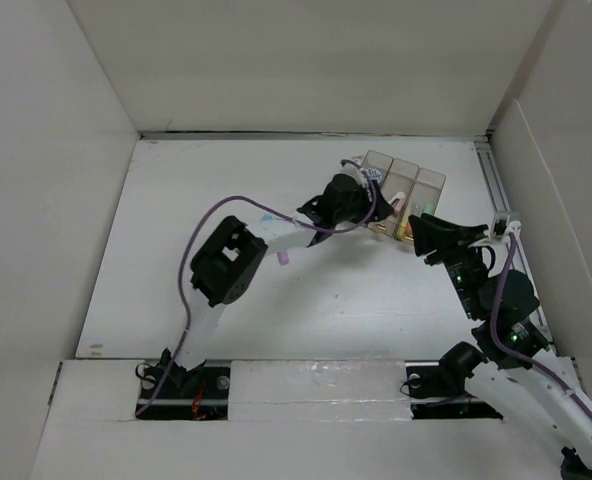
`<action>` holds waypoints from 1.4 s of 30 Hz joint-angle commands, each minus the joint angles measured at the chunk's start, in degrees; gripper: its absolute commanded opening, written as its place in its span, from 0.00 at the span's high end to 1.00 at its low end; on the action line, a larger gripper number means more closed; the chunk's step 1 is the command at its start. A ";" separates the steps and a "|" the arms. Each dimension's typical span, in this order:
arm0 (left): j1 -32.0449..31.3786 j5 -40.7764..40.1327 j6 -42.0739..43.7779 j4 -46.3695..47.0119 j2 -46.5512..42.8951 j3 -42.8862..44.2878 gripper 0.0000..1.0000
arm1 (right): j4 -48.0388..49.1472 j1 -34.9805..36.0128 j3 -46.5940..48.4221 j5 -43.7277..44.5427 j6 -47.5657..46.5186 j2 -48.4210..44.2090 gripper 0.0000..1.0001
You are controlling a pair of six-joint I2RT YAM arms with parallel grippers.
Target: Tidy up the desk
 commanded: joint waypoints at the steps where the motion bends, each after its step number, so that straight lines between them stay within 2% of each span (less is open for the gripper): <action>1: 5.67 -6.12 3.46 5.94 -20.47 -15.03 0.52 | 1.49 -0.06 0.45 -0.34 -0.05 -0.85 0.56; 3: 7.26 -9.03 5.21 5.07 -26.93 -26.69 0.53 | 2.01 -0.06 0.28 -0.78 0.04 -0.41 0.56; 4: 7.88 -13.48 6.18 4.11 -33.05 -29.89 0.53 | 2.19 -0.06 0.28 -0.95 0.13 0.03 0.56; 6: 8.94 -18.69 8.64 -0.70 -38.45 -38.14 0.52 | 2.46 -0.06 0.63 -2.18 0.22 1.52 0.55; 7: 8.94 -23.50 9.26 -2.91 -42.39 -40.01 0.51 | 2.37 -0.06 0.72 -2.53 0.39 2.13 0.56; 12: 10.26 -29.16 9.62 -11.62 -46.99 -49.50 0.48 | 3.77 -0.06 0.45 -3.77 0.75 4.51 0.56; 17: 10.26 -30.23 7.95 -12.25 -43.84 -51.28 0.48 | 4.65 -0.06 0.45 -4.90 0.75 6.18 0.56; 27: 10.26 -32.95 7.25 -16.29 -35.40 -46.54 0.50 | 4.83 -0.06 0.54 -5.44 0.48 6.53 0.55; 33: 10.26 -34.18 6.89 -16.64 -31.80 -45.84 0.60 | 4.92 -0.06 0.54 -5.88 0.48 6.80 0.55; 34: 10.26 -34.36 7.07 -16.99 -31.18 -45.48 0.63 | 4.92 -0.06 0.63 -5.88 0.57 6.88 0.55; 35: 10.26 -34.62 7.16 -17.69 -30.92 -45.13 0.77 | 4.92 -0.06 0.54 -5.70 0.48 6.97 0.55; 36: 9.65 -35.14 7.16 -18.22 -30.65 -44.43 0.82 | 4.92 -0.06 0.54 -5.70 0.48 6.97 0.55; 38: 9.12 -37.08 7.24 -19.71 -29.95 -43.81 0.91 | 4.83 -0.06 0.54 -5.62 0.48 6.71 0.55; 42: 7.80 -38.14 6.72 -20.77 -30.30 -43.90 1.00 | 4.83 -0.06 0.54 -5.88 0.48 6.36 0.55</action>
